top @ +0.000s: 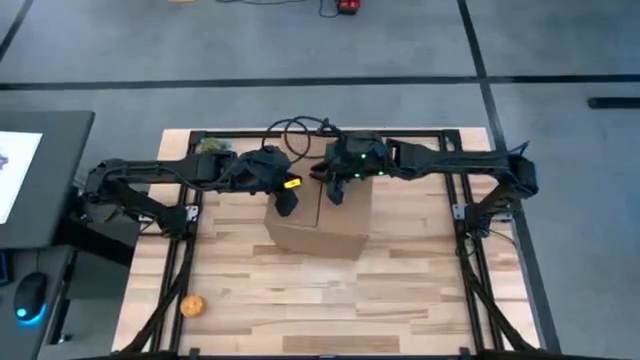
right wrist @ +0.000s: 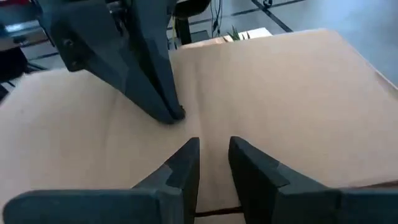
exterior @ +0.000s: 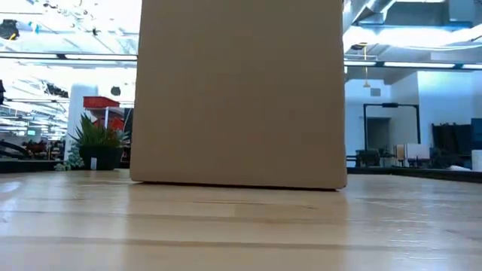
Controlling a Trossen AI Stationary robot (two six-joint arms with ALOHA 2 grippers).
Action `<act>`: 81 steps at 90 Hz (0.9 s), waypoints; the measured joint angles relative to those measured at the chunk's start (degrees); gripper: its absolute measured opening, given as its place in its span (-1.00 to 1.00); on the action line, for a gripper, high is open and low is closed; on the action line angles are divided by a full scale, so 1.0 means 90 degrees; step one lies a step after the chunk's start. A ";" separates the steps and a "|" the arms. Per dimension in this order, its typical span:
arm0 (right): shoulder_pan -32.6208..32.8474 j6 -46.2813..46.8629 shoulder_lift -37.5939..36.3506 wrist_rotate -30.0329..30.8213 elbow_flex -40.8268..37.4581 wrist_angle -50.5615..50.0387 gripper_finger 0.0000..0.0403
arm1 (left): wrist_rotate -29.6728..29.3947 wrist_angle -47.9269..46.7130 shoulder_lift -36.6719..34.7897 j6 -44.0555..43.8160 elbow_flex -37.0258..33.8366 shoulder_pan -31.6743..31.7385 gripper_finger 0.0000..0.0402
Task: Wrap mug
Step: Close the box
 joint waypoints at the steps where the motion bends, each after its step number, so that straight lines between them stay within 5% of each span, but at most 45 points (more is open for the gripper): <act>1: 0.0010 -0.0006 0.0017 0.0000 0.0000 -0.0003 -0.60 | 0.0000 -0.0012 -0.0027 0.0000 0.0011 0.0000 -1.00; 37: -0.0039 -0.0003 0.0066 -0.0002 -0.0005 0.0001 -0.60 | -0.0160 0.0231 -0.1234 0.0054 0.0261 0.0037 -1.00; 57: -0.0066 0.0026 0.0066 -0.0017 -0.0012 0.0006 -0.60 | -0.2278 0.1135 -0.1552 0.0690 0.0282 -0.0381 -1.00; 81: -0.0066 0.0040 0.0066 -0.0012 -0.0012 0.0008 -0.60 | -0.1785 0.1035 -0.1404 0.0714 0.0281 -0.0386 -1.00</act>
